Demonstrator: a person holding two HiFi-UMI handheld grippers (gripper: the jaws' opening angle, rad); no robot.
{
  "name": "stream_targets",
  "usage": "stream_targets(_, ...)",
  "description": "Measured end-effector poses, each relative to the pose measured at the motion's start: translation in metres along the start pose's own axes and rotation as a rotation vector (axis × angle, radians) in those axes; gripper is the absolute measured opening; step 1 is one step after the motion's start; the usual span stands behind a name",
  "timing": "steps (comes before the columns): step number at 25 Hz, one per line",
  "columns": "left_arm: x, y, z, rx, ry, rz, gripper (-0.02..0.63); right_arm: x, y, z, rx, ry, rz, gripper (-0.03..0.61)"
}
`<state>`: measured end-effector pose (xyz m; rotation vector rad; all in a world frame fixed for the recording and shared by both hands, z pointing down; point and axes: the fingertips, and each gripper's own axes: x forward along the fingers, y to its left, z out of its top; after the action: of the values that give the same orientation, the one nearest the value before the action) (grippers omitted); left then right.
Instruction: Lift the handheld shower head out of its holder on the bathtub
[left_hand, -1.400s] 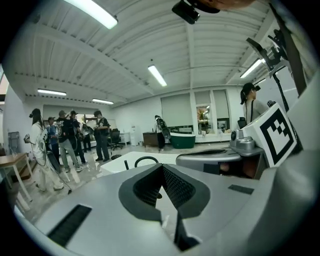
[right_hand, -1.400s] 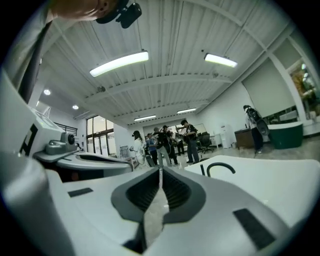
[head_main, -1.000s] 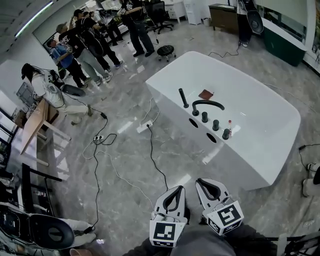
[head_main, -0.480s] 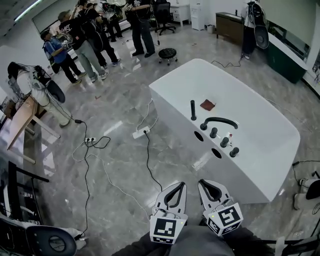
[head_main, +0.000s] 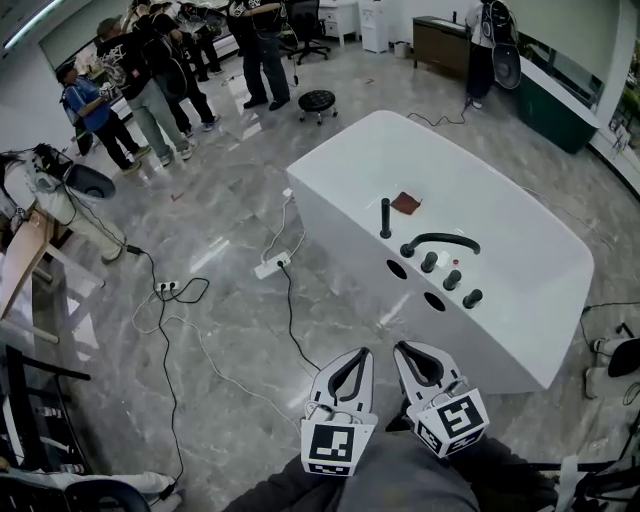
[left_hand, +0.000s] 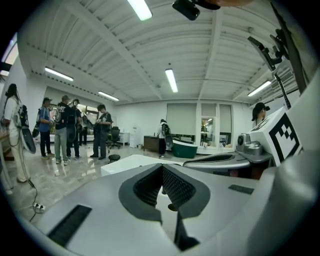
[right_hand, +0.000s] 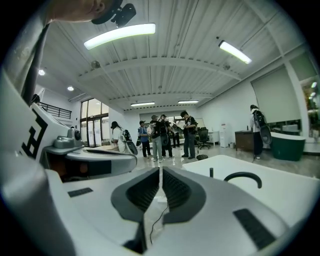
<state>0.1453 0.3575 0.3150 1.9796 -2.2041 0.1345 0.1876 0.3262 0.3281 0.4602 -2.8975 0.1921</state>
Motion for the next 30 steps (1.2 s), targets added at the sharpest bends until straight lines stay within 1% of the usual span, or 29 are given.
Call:
stream_targets(5,0.013,0.016,0.005,-0.016,-0.017,0.021,0.003,0.014,-0.008,0.008,-0.046,-0.016,-0.016,0.006)
stream_targets(11,0.040,0.028,0.018,-0.029,-0.030,0.056,0.003,0.032,-0.036,0.023,-0.101,-0.042,-0.043,0.006)
stream_targets(15,0.063,0.033,0.015,-0.021,0.011,0.075,0.003,0.046,-0.059,0.025,-0.115,-0.062,-0.059,0.006)
stream_targets(20,0.109,0.041,0.004,-0.002,0.083,0.085,0.003,0.075,-0.098,0.015,-0.084,-0.038,-0.050,0.006)
stream_targets(23,0.143,0.047,0.006,0.013,0.101,0.087,0.004,0.094,-0.124,0.016,-0.078,-0.039,-0.041,0.006)
stream_targets(26,0.176,0.048,0.014,0.006,0.124,0.088,0.003,0.111,-0.152,0.023,-0.062,-0.040,-0.032,0.006)
stream_targets(30,0.211,0.047,0.017,0.022,0.133,0.097,0.003,0.126,-0.187,0.032,-0.053,-0.047,-0.019,0.006)
